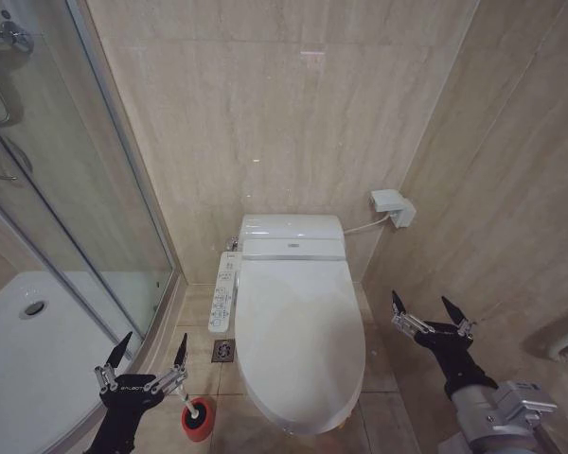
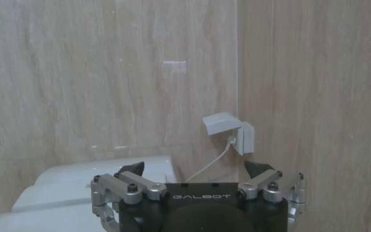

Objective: Open the toilet lid, clean the toilet bowl with a toilet brush, close the toilet lid, and flush.

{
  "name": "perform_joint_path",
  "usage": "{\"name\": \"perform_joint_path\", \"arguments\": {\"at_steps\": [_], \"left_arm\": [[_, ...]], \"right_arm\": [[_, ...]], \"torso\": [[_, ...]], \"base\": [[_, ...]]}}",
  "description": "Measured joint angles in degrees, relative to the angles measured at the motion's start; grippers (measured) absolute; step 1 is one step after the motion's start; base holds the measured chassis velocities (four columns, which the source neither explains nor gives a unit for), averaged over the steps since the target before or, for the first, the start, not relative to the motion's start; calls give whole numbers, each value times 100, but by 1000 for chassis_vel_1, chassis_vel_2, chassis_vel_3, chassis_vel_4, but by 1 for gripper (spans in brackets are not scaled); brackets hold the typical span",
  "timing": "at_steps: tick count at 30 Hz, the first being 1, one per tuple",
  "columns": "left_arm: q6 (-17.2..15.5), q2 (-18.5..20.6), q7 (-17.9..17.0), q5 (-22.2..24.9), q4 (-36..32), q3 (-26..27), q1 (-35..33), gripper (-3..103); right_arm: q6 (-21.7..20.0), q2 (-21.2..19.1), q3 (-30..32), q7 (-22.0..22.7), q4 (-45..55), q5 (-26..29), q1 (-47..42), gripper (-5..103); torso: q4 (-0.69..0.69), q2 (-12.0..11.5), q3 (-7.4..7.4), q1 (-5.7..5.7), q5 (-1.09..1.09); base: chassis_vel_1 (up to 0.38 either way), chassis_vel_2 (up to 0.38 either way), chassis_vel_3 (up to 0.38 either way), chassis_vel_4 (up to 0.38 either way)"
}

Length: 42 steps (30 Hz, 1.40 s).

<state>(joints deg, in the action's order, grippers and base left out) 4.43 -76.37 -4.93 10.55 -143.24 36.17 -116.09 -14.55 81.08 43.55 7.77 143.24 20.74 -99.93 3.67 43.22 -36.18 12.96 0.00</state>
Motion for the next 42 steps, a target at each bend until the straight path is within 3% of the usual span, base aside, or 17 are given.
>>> {"name": "perform_joint_path", "arguments": {"at_steps": [37, 42], "left_arm": [[-4, 0, 0, 1, 0, 1, 3, 100], [-480, -8, 101, 165, 51, 267, 370, 100]], "right_arm": [[0, 0, 0, 0, 0, 0, 0, 100], [0, 0, 0, 0, -1, 0, 0, 100]], "torso": [[0, 0, 0, 0, 0], [0, 0, 0, 0, -1]], "base": [[0, 0, 0, 0], [0, 0, 0, 0]]}}
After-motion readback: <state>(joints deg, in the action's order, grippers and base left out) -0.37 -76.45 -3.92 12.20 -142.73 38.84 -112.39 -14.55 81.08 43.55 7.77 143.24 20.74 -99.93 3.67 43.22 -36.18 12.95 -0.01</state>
